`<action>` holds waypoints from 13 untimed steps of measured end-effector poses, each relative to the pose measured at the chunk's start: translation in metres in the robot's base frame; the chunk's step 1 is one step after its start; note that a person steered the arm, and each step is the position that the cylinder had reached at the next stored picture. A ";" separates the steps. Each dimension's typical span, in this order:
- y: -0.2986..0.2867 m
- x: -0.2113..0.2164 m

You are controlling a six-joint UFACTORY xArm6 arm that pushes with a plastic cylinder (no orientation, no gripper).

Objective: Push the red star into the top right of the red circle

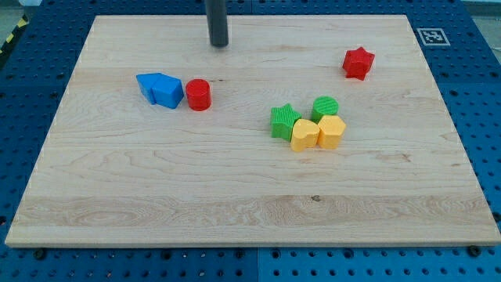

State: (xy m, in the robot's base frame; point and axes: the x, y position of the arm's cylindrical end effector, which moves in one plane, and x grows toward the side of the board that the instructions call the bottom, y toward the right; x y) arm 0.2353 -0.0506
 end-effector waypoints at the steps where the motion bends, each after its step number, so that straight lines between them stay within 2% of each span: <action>1: 0.073 -0.038; 2: 0.197 -0.036; 3: 0.324 -0.007; 4: 0.375 0.044; 5: 0.352 0.071; 7: 0.329 0.074; 11: 0.206 0.093; 12: 0.191 0.096; 13: 0.201 0.098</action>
State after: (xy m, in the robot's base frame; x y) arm 0.3335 0.1507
